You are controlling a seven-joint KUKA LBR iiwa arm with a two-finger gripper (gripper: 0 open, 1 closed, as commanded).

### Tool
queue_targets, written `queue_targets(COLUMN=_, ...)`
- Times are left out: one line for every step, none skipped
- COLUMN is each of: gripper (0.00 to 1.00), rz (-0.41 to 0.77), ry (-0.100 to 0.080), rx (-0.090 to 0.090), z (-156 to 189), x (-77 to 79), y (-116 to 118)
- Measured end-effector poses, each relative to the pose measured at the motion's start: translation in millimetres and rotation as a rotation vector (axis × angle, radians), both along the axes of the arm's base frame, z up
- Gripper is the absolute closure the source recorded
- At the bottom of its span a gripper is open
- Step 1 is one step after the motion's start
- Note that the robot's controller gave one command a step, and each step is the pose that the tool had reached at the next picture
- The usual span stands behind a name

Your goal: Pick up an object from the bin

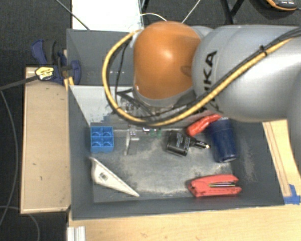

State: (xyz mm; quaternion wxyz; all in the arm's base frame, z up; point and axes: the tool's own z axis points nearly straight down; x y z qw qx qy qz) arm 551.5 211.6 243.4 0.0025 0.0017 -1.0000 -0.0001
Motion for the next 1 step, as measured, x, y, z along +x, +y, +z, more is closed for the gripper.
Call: queue_targets(gripper=0.00, rz=-0.006, ry=-0.008, rx=0.001, z=4.4, x=2.0, y=-1.3)
